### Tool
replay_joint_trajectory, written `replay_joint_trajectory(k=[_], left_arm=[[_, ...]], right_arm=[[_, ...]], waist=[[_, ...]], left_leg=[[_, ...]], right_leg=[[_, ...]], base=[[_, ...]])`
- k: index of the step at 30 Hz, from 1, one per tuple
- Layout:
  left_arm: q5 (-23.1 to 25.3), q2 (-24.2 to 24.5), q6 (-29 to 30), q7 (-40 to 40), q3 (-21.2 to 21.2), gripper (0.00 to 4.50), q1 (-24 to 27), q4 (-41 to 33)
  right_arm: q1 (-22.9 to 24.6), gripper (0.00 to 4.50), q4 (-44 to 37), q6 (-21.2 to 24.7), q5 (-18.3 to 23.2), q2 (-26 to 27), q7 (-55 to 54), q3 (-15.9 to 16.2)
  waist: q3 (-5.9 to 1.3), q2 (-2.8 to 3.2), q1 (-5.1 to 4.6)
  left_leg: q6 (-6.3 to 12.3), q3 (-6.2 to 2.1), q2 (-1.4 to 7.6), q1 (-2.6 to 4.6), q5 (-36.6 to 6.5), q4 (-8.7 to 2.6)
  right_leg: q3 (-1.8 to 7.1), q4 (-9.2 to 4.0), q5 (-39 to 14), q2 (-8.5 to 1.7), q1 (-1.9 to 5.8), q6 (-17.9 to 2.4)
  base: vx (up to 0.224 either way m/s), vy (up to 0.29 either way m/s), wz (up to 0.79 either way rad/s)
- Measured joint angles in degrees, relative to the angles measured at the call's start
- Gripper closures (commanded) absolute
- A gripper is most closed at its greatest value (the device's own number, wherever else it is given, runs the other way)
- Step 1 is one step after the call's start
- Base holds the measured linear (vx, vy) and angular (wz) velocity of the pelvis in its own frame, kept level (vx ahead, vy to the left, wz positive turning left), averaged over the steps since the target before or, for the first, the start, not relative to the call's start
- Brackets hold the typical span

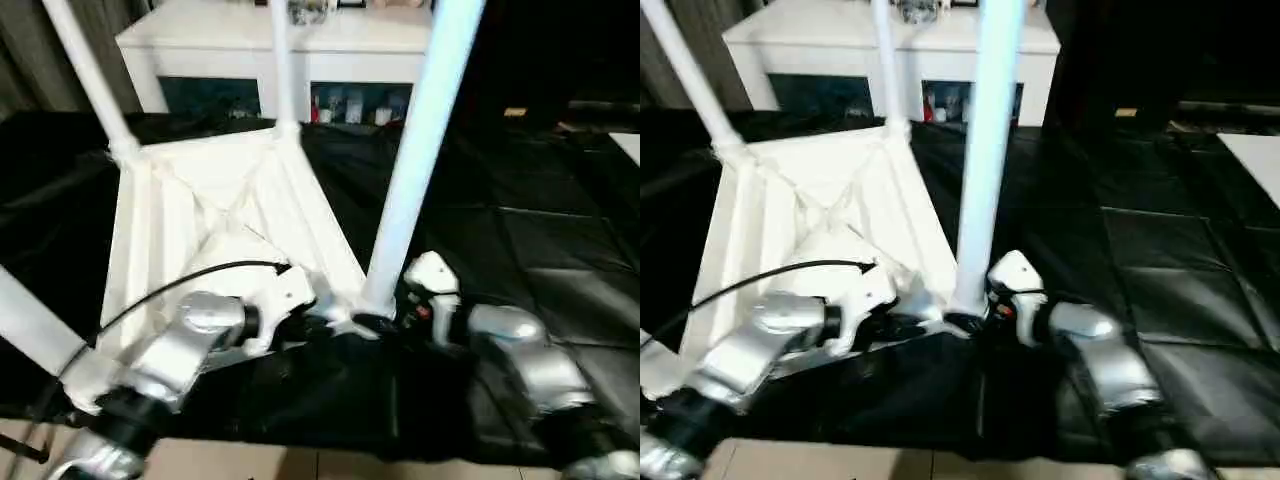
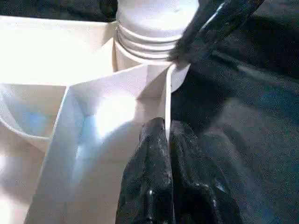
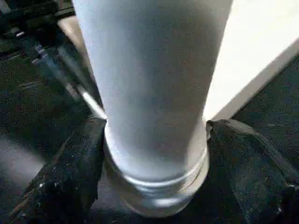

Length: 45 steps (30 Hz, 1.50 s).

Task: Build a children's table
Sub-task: Rotate leg to tighten

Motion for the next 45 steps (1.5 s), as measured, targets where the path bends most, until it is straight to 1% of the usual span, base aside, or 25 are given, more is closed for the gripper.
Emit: replay_joint_trajectory(k=[2, 4, 6, 11, 12, 14, 16, 24, 27, 31, 35, 37, 40, 43, 44, 45], left_arm=[[-0.1, 0.9, 0.0, -1.4, 0.0, 4.50, 0.6, -0.8], [-0.2, 1.2, 0.0, -2.0, 0.0, 4.50, 0.8, -1.1], [-0.2, 1.4, 0.0, -2.1, 0.0, 4.50, 0.9, -1.2], [-0.2, 1.5, 0.2, -2.2, 0.0, 4.50, 1.1, -1.4], [-0.2, 1.5, 0.2, -2.2, 0.0, 4.50, 1.2, -1.4], [-0.2, 1.6, 0.3, -2.4, 0.0, 4.50, 1.3, -1.6], [-0.2, 1.6, 0.5, -2.5, 0.0, 4.50, 1.3, -1.8], [-0.2, 1.7, 0.5, -2.9, 0.0, 4.50, 1.4, -1.8], [0.0, 1.4, 0.5, -2.1, 0.1, 4.50, 1.4, -1.7], [2.2, -2.0, 0.0, 3.8, 1.3, 4.50, 0.1, 1.7], [4.1, -6.5, 1.0, 11.3, 1.8, 4.50, -2.0, 5.8], [4.8, -9.1, 2.3, 14.7, 2.1, 4.50, -3.5, 7.8], [5.6, -14.2, 3.3, 21.2, 2.3, 4.50, -5.7, 11.7], [6.1, -17.5, 3.5, 25.6, 2.6, 4.50, -6.9, 14.7], [6.2, -18.3, 3.5, 26.8, 2.6, 4.50, -7.5, 15.8], [6.4, -18.8, 3.4, 27.1, 2.7, 4.50, -7.9, 16.5]], right_arm=[[0.5, 0.73, -1.0, 0.0, 0.5, -0.8, 2.2, 0.1], [0.5, 0.99, -1.4, 0.0, 0.7, -1.5, 3.4, 0.4], [0.5, 0.99, -1.4, 0.0, 0.7, -1.8, 4.0, 0.8], [0.7, 1.53, -1.4, 0.0, 0.9, -0.6, 3.8, 1.0], [0.8, 1.53, -1.4, 0.0, 0.9, -0.5, 3.8, 1.0], [0.9, 1.72, -1.4, 0.0, 1.0, -0.3, 3.8, 0.9], [0.9, 1.81, -1.4, 0.0, 1.2, -0.3, 3.9, 0.9], [1.3, 1.86, -1.4, -0.4, 1.4, -0.3, 3.9, 0.8], [1.4, 1.86, -1.0, -0.7, 0.8, 0.5, 2.8, 0.5], [0.4, 1.86, 2.8, -1.3, -0.5, 5.1, -6.2, -1.5], [0.1, 1.86, 5.8, -1.6, -1.4, 10.6, -17.9, -4.3], [0.0, 1.86, 6.1, -1.3, -2.3, 13.0, -24.0, -5.4], [-1.0, 1.87, 7.5, -0.8, -5.1, 16.6, -34.1, -6.6], [-1.8, 1.87, 8.4, -0.3, -7.4, 18.7, -41.2, -6.9], [-2.1, 1.87, 8.8, -0.4, -8.2, 19.7, -44.0, -7.0], [-2.1, 1.87, 8.9, -0.6, -8.9, 20.3, -45.3, -6.9]], waist=[[0.00, 0.00, -0.09], [0.00, 0.00, -0.17], [0.05, -0.08, -0.26], [0.07, -0.11, -0.37], [0.07, -0.11, -0.37], [0.07, -0.11, -0.37], [0.07, -0.11, -0.37], [0.06, -0.12, -0.37], [0.04, -0.15, -0.41], [0.00, -0.19, -1.16], [0.06, -0.23, -2.11], [0.06, -0.16, -2.25], [-0.07, 0.10, -2.56], [-0.31, 0.47, -2.78], [-0.43, 0.66, -2.91], [-0.46, 0.71, -2.89]], left_leg=[[0.02, 0.00, 0.01, -0.21, 0.0, 0.16], [0.07, 0.00, 0.03, -0.40, 0.0, 0.48], [0.06, 0.00, 0.04, -0.40, -0.1, 0.72], [-0.32, 0.00, 0.06, -0.32, -0.2, 0.81], [-0.34, -0.01, 0.06, -0.32, -0.1, 0.81], [-0.35, -0.01, 0.06, -0.32, -0.1, 0.82], [-0.34, -0.01, 0.07, -0.33, -0.1, 0.83], [-0.33, -0.01, 0.08, -0.34, -0.1, 0.91], [-0.33, 0.00, 0.09, -0.32, -0.1, 0.94], [-0.35, 0.00, 0.08, 0.06, -0.1, 1.05], [-0.38, -0.05, 0.07, 0.72, -0.1, 1.01], [-0.38, -0.09, 0.06, 0.72, -0.1, 1.00], [-0.37, -0.13, -0.12, 0.70, -0.1, 0.91], [-0.37, -0.15, -0.21, 0.66, -0.1, 0.77], [-0.37, -0.15, -0.31, 0.66, -0.1, 0.69], [-0.36, -0.15, -0.38, 0.64, -0.1, 0.69]], right_leg=[[0.01, 0.04, 0.0, -0.01, -0.15, 0.0], [0.03, 0.31, 0.0, -0.02, -0.33, 0.0], [0.09, 0.66, 0.0, -0.04, -0.39, 0.0], [0.13, 0.84, 0.1, -0.04, -0.36, -0.2], [0.14, 0.85, 0.1, -0.04, -0.36, -0.2], [0.13, 0.86, 0.1, -0.04, -0.36, -0.2], [0.13, 0.86, 0.1, -0.04, -0.37, -0.2], [0.12, 0.87, 0.1, -0.03, -0.36, -0.2], [0.12, 0.91, 0.1, -0.03, -0.34, -0.2], [0.18, 1.13, 0.2, -0.04, -0.16, -0.4], [0.15, 1.06, 0.0, -0.06, 0.37, -0.1], [0.14, 0.95, 0.0, -0.06, 0.36, -0.1], [0.15, 0.55, 0.0, -0.15, 0.35, -0.1], [0.18, -0.15, 0.0, -0.16, 0.43, -0.1], [0.24, -0.28, 0.0, -0.19, 0.43, -0.1], [0.27, -0.27, 0.0, -0.24, 0.45, -0.1]], base=[[0.000, 0.000, 0.00], [0.000, 0.000, 0.00], [0.000, 0.000, 0.00], [0.000, 0.000, 0.00], [0.000, 0.000, 0.00], [0.000, 0.000, 0.00], [0.000, 0.000, 0.00], [0.000, 0.000, 0.00], [0.000, 0.000, 0.00], [0.000, 0.000, 0.00], [0.000, 0.000, 0.00], [0.000, 0.000, 0.00], [0.000, 0.000, 0.00], [0.000, 0.000, 0.00], [0.000, 0.000, 0.00], [0.000, 0.000, 0.00]])
